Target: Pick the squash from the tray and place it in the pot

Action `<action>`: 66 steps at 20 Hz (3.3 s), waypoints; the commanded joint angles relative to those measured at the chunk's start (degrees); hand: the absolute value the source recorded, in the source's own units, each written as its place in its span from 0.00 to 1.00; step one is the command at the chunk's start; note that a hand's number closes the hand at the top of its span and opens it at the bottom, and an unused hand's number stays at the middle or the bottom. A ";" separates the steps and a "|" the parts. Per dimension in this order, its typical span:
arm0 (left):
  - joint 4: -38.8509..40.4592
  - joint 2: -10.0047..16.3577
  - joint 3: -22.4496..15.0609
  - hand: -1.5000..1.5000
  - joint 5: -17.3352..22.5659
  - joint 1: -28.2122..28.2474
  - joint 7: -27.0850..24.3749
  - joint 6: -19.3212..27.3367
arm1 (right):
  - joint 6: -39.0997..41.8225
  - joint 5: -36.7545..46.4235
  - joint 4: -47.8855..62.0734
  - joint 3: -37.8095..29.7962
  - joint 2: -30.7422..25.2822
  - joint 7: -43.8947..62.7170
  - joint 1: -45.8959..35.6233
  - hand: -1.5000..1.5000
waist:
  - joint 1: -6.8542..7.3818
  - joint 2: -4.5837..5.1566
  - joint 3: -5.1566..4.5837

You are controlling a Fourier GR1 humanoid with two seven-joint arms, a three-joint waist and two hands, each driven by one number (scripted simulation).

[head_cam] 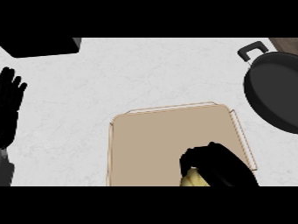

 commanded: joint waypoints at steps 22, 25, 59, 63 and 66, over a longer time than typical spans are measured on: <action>-0.96 -3.67 -4.35 0.50 -3.56 -2.48 0.42 -0.48 | -7.01 -38.35 -13.76 -61.81 -6.12 -3.55 8.32 1.00 | 5.95 1.39 -0.12; 1.34 -5.24 -5.07 0.50 -3.90 -4.54 0.44 0.15 | -4.34 -43.43 -2.91 -65.91 -11.09 -4.84 3.11 1.00 | 6.03 1.47 -0.12; 0.48 -4.29 -1.72 0.50 -3.23 -5.62 1.64 -3.62 | -13.34 -21.85 79.71 -62.63 -16.15 -47.29 -29.94 0.00 | 7.61 1.93 0.05; 3.05 -4.23 -1.36 0.50 -2.91 -6.13 0.13 -4.82 | -7.80 -28.30 83.64 -68.29 -18.84 -47.26 -33.15 0.00 | 7.16 1.94 0.00; -1.17 -6.52 -4.00 0.50 -5.24 -3.68 1.34 -2.36 | -6.16 -30.65 88.71 -70.85 -20.57 -48.88 -33.53 0.00 | 7.67 1.86 0.06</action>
